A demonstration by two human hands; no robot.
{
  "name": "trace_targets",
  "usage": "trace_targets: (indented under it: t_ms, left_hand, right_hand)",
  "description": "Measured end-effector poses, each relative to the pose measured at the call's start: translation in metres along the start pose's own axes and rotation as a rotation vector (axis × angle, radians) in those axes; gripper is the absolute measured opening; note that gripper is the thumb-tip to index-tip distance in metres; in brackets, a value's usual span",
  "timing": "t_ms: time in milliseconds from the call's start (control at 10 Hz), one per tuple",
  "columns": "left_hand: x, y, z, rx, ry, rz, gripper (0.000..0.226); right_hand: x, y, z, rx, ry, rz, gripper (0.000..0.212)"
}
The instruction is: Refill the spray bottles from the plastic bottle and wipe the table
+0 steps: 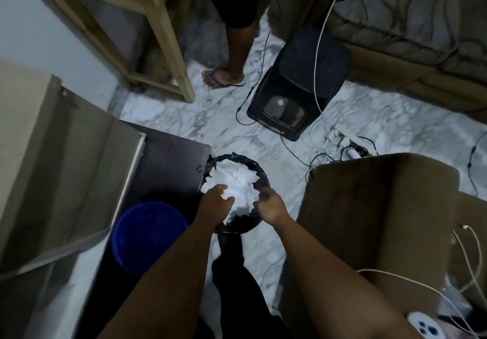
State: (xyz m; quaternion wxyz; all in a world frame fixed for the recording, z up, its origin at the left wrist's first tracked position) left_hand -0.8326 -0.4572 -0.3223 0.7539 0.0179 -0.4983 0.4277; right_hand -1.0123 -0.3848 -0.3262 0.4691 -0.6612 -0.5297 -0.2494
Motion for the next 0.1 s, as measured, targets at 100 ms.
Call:
trace_targets:
  t_ms: [100]
  left_hand:
    - [0.0256, -0.0031, -0.0049, 0.096, 0.013, -0.011, 0.045]
  right_hand:
    - [0.0214, 0.0080, -0.0075, 0.012, -0.032, -0.004, 0.045]
Point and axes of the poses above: each hand's wrist, its own x-axis away from the middle knuckle, its own y-axis out of the palm, z = x × y, the point moved 9 cm from there along -x, towards the middle knuckle, and after that the axes turned 2 degrees about -x, right-handed, at the moved point
